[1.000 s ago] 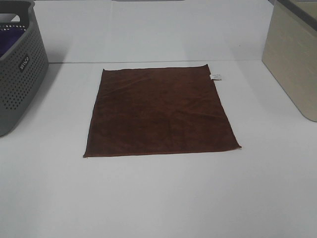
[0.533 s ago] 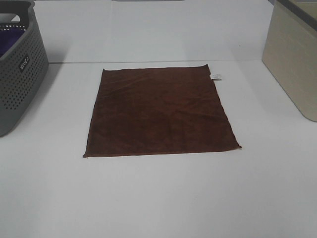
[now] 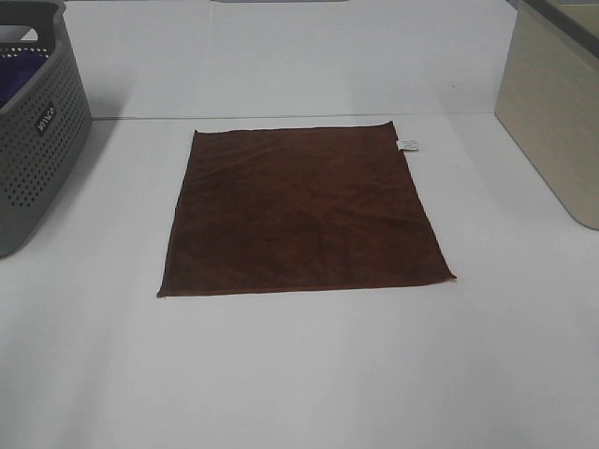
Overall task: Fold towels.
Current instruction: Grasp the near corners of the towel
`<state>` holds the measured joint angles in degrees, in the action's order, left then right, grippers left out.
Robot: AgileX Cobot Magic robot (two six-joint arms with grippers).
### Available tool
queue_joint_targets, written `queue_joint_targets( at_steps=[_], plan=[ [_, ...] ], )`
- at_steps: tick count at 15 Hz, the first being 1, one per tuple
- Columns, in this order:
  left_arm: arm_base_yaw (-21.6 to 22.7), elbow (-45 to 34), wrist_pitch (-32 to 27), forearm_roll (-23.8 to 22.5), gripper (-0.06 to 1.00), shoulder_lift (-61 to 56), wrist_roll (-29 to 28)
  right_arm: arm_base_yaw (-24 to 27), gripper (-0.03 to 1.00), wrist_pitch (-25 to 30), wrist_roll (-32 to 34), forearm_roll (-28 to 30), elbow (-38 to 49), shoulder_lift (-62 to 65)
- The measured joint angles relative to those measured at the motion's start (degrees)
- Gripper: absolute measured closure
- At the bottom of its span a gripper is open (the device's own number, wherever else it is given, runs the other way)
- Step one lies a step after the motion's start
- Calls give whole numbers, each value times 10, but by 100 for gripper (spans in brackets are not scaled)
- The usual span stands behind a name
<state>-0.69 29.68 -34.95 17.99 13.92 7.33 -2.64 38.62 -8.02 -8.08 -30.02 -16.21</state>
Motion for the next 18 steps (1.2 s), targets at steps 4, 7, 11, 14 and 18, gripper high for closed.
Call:
queue_joint_targets(
  at_steps=[4, 7, 11, 14, 18],
  plan=[
    [0, 0, 34, 80, 22, 150, 0, 0, 22, -77, 0, -36, 0, -113],
    [0, 0, 44, 136, 22, 290, 2, 0, 29, -85, 0, -90, 0, -227],
    [0, 0, 98, 180, 22, 461, 2, 0, 33, -85, -19, -185, -13, -380],
    [0, 8, 120, 223, 22, 567, 23, 0, 34, -61, -45, -199, -74, -492],
    [0, 64, 120, 299, 22, 682, 122, 0, 34, -13, -78, -202, -174, -643]
  ],
)
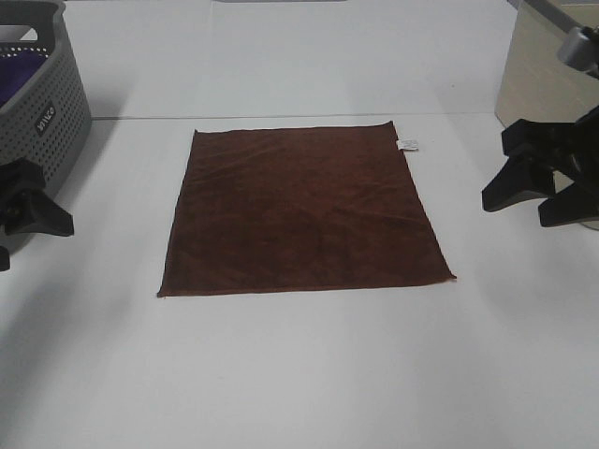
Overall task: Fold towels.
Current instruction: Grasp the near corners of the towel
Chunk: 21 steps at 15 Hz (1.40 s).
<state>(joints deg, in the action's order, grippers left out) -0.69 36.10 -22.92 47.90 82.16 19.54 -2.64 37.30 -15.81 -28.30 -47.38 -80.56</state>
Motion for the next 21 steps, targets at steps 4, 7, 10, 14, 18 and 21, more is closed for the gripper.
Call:
queue_joint_targets(
  at_steps=[4, 7, 10, 14, 18, 21],
  plan=[
    [0, 71, -41, 12, 22, 105, 13, 0, 32, 62, -26, -1, -85, -119],
    [0, 117, -79, 23, 22, 173, 22, 14, 30, 100, -48, -15, -142, -210],
    [0, 164, -107, 70, 22, 248, 73, 58, 25, 142, -109, -85, -188, -279],
    [0, 217, -148, 197, 22, 335, 187, 80, 17, 171, -222, -186, -207, -350],
    [-6, 237, -158, 235, 23, 377, 230, 80, 17, 110, -226, -191, -208, -363],
    [-40, 264, -164, 257, 23, 401, 239, 80, 17, 104, -232, -197, -215, -394]
  ],
)
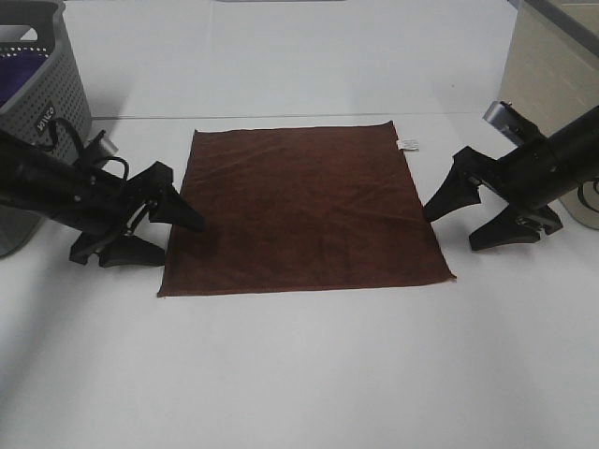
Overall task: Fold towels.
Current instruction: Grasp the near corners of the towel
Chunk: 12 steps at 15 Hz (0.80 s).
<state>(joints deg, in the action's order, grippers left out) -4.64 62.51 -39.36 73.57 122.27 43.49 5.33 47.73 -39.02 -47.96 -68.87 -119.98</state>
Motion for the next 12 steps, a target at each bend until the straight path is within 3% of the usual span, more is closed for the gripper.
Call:
queue_joint_targets(
  at_steps=[6, 7, 9, 10, 11, 12],
  plan=[
    [-59, 34, -7, 36, 25, 32, -1, -65, 26, 11, 2, -30, -40, -51],
    [-62, 34, -6, 34, 34, 35, -7, -72, 34, 12, 8, -30, -43, -54],
    [-63, 33, 3, 16, 72, 43, -26, -73, 58, 11, 28, -18, -46, -61],
    [-63, 33, 7, 3, 82, 44, -29, -73, 65, 11, 40, -13, -46, -62],
    [-63, 33, 7, -11, 93, 42, -35, -73, 86, 11, 53, -11, -46, -61],
    [-63, 33, 9, -33, 94, 35, -46, -73, 92, 12, 62, -6, -46, -60]
  ],
)
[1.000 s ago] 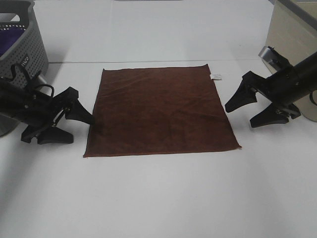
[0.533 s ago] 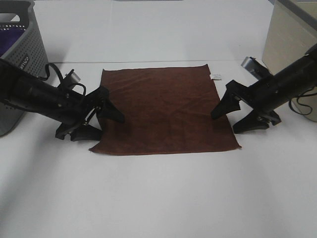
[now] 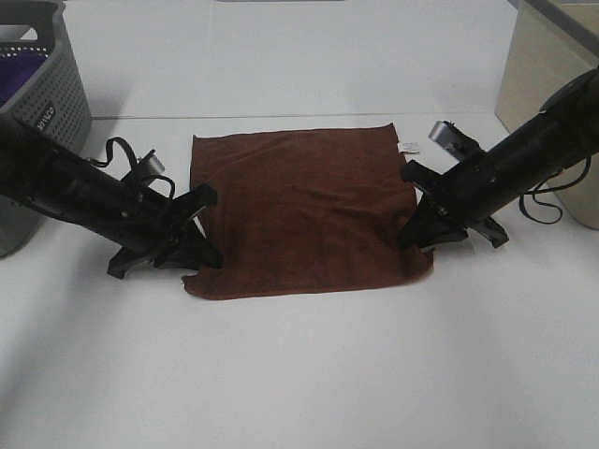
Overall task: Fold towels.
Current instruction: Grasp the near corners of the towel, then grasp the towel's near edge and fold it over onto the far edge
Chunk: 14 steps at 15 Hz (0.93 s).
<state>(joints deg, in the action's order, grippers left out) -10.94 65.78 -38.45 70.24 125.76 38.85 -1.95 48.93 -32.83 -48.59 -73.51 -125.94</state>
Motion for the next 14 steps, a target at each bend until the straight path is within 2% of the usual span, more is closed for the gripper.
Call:
queue_joint_targets(
  at_steps=[1, 4, 6, 11, 14],
  plan=[
    [0, -1, 6, -24, 94, -7, -13, 0, 97, 1, 15, 9, -1, 5],
    [0, -6, 1, -99, 94, -25, -61, 0, 97, 19, 48, 35, 7, 33],
    [0, -26, -19, -126, 94, -42, -76, 0, 97, 28, 51, 37, 40, 50],
    [-1, -151, -33, -131, 94, -100, -83, -1, 97, 11, 51, 31, 202, 113],
    [-4, -178, -38, -127, 94, -121, -84, -2, 97, -1, 51, 26, 233, 144]
  ],
)
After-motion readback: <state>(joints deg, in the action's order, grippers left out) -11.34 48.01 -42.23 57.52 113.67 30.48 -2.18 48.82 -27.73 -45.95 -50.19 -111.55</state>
